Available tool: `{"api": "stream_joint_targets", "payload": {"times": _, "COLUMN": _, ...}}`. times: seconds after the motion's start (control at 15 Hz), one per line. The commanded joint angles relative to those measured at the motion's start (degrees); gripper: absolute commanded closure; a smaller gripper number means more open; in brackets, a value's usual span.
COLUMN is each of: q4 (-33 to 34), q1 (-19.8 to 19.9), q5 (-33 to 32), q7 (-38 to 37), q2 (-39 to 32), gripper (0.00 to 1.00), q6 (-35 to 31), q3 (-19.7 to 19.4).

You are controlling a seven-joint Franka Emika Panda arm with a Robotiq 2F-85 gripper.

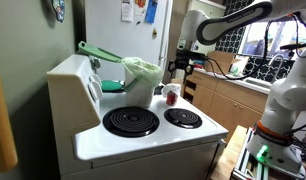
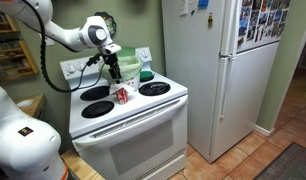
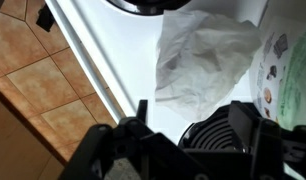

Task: Use the paper towel to lift the coke can and throw it in the bin

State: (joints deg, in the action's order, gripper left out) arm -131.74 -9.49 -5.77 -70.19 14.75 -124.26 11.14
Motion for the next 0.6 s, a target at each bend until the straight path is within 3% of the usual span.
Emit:
{"api": "stream_joint_targets", "payload": {"times": 0.0, "q4": -3.54, "q1": 0.58, "q5": 1.62, "q7": 14.07, "q2": 2.20, "gripper": 0.00, "q6": -2.72, "q3": -1.61}}
{"api": "stream_joint_targets", "payload": {"times": 0.27, "q4": -4.75, "q1": 0.59, "q5": 3.85, "q7": 28.91, "q2": 1.12, "gripper": 0.00, "q6": -6.52, "q3": -2.76}}
{"api": "stream_joint_targets", "payload": {"times": 0.53, "q4": -4.88, "q1": -0.04, "q5": 11.16, "q7": 45.51, "q2": -0.08, "gripper": 0.00, "q6": -6.79, "q3": -3.67}}
